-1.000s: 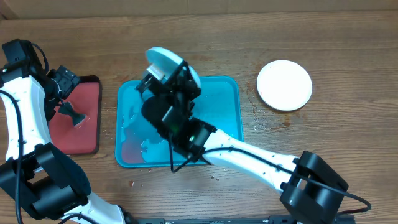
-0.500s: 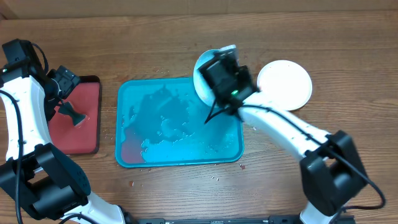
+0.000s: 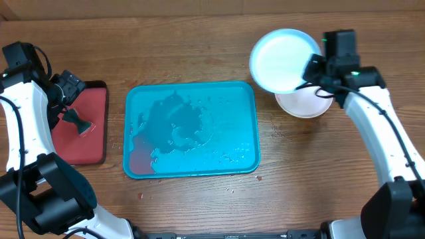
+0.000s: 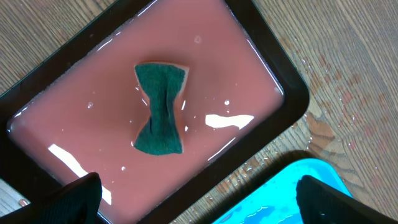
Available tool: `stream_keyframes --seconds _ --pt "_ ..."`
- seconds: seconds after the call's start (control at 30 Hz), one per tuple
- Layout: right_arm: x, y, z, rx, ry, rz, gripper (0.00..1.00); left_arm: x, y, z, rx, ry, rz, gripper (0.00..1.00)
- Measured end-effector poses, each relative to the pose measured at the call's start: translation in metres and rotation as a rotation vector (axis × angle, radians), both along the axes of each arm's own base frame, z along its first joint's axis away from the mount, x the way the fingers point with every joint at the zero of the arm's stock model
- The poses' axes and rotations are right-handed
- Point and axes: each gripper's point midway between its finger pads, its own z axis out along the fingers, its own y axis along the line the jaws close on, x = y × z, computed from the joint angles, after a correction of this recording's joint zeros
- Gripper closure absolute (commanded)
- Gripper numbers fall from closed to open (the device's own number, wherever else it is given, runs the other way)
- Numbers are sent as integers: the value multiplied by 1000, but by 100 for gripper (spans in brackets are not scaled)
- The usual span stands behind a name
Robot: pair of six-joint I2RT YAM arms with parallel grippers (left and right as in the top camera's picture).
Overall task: Clean dirty plates on tray and stack at the side
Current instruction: 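Lift the second white plate with the right gripper and stack it on the pile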
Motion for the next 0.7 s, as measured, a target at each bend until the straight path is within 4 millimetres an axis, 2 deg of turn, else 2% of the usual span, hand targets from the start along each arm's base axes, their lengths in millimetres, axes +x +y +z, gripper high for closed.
stream_keyframes --seconds 0.13,0.27,0.37,0.43,0.5,0.53,0.57,0.6,0.63,0.7 --pt "-14 -39 -37 13 71 -92 96 0 0 0 0 0 0 0" --pt "-23 -65 -61 33 98 -167 96 0 0 0 0 0 0 0" --pt "-25 -75 -72 51 107 -196 94 0 0 0 0 0 0 0" --pt "-24 -76 -80 63 117 -202 79 0 0 0 0 0 0 0" --pt "-20 -74 -89 80 126 -197 73 0 0 0 0 0 0 0" --pt "-20 -73 -93 85 132 -193 61 0 0 0 0 0 0 0" --pt "-19 -71 -97 95 139 -188 32 0 0 0 0 0 0 0" --pt "-19 -69 -100 104 145 -183 20 0 0 0 0 0 0 0" --pt "-19 -68 -103 111 152 -182 0 0 0 0 0 0 0 0" --pt "-22 -65 -106 124 168 -178 0 0 0 0 0 0 0 0"
